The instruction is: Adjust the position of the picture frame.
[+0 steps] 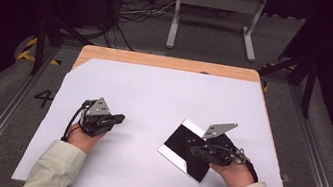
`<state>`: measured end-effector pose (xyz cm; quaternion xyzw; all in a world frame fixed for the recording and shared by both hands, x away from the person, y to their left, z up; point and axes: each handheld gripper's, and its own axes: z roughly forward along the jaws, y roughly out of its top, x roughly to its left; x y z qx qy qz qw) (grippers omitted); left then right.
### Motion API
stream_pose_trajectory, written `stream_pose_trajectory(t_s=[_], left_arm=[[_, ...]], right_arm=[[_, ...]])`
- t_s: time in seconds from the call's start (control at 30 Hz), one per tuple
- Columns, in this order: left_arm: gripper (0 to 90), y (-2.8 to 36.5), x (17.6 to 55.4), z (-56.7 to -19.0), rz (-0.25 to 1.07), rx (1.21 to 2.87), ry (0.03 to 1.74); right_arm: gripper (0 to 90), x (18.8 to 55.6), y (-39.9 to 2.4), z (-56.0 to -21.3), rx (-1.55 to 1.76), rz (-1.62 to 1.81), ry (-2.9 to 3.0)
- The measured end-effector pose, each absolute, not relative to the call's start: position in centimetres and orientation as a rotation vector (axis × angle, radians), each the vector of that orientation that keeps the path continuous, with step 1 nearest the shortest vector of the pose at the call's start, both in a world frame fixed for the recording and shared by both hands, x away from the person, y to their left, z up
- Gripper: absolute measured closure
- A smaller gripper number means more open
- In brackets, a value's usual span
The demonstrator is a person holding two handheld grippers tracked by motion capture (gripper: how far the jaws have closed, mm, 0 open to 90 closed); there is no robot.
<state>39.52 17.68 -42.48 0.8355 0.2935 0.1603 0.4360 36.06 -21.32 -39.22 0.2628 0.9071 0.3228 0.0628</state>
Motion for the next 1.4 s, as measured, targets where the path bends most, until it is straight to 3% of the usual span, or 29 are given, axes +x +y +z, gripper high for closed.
stream_pose_trajectory(t_s=[0.73, 1.4], left_arm=[[86.4, 17.6, 39.6, -42.5, 0.398, 2.085, 0.722], [85.7, 17.5, 39.6, -42.5, 0.396, 2.089, 0.721]], right_arm=[[90.0, 32.6, -20.1, -41.0, 0.686, 0.911, 2.929], [90.0, 32.1, -19.4, -42.0, 0.652, 0.705, 2.999]])
